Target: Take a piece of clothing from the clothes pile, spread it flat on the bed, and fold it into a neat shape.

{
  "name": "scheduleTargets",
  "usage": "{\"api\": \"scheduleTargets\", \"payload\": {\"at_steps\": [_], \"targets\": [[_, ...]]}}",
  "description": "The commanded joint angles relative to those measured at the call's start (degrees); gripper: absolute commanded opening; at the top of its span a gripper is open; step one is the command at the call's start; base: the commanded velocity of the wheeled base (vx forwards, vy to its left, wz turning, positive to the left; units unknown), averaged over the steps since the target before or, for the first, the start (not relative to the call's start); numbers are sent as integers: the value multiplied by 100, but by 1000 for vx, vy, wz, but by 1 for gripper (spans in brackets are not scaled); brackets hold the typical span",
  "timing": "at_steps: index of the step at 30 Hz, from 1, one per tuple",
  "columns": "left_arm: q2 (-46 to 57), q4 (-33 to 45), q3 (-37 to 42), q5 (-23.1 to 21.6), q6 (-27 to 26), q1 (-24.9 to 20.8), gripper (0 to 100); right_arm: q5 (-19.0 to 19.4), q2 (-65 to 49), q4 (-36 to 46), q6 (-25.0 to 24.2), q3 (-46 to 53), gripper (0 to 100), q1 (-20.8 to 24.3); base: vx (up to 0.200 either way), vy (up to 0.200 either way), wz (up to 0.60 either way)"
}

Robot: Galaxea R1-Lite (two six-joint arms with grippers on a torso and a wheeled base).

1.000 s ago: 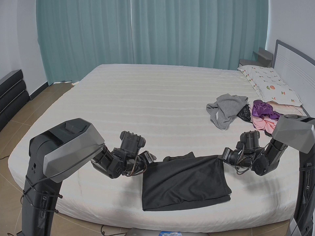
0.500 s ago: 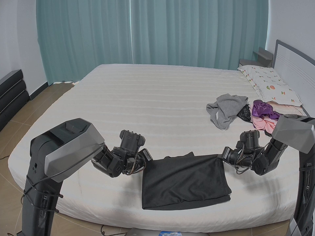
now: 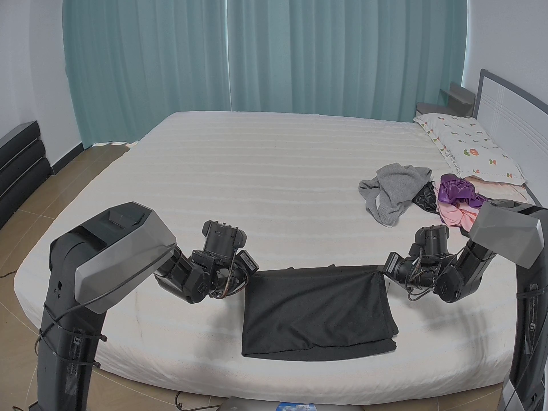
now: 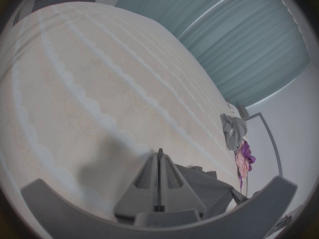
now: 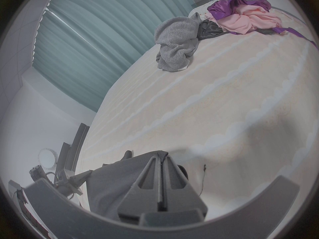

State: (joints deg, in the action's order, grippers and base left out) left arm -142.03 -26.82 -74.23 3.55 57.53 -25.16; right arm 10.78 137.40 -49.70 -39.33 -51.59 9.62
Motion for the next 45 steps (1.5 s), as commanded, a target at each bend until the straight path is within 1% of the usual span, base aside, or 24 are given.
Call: {"api": "scheduleTargets", "payload": {"at_steps": [1,12,13,14,15,23,24,26,28,30,31,33,34,35,36,39,42,43,44,45], "targets": [[-9,-16,-4,6,-5,20,0,-5,147,-5,-101,-150,0,5,0,0,0],[35,28,5,-56,4,20,0,-5,191,39,-128,-158,0,49,0,0,0],[35,36,5,-56,4,20,0,-14,164,39,-128,-141,100,58,0,0,0],[35,36,5,-56,4,20,0,-14,155,31,-128,-132,100,58,0,0,0],[35,36,5,-56,13,20,100,-14,147,13,-128,-114,100,66,0,0,0],[44,19,40,-56,4,20,100,56,-310,13,-110,211,100,146,0,0,0],[88,19,75,-56,48,38,100,65,-539,-5,-93,395,100,260,0,0,0],[185,28,146,-65,83,99,100,56,-609,-5,-75,448,100,295,0,0,0],[510,-8,427,-82,259,231,100,56,-776,39,-49,580,100,357,0,0,0],[510,-8,427,-82,259,231,100,56,-776,39,-49,580,100,357,0,0,0],[949,-16,866,-232,417,389,100,56,-1013,57,30,826,100,392,0,0,0],[1187,-34,1262,-381,444,459,100,56,-1145,48,197,1090,100,418,0,0,0],[1406,-43,1613,-504,452,512,100,65,-1260,-5,329,1389,100,444,0,0,0],[1406,-43,1613,-504,452,512,100,65,-1260,-5,329,1389,100,444,0,0,0],[1679,-34,1974,-592,470,521,100,83,-1427,-22,382,1846,100,515,0,0,0],[1986,-69,2439,-662,514,468,100,170,-1576,-92,523,2478,100,620,0,0,0],[2030,-289,2650,-812,619,442,100,408,-1558,-338,751,2891,100,611,0,0,0],[2030,-289,2650,-812,619,442,100,408,-1558,-338,751,2891,100,611,0,0,0],[1986,-508,2659,-838,795,442,100,531,-1479,-558,909,3182,100,638,0,0,0],[1986,-570,2659,-838,874,442,100,566,-1435,-681,962,3296,100,647,0,0,0]]}}
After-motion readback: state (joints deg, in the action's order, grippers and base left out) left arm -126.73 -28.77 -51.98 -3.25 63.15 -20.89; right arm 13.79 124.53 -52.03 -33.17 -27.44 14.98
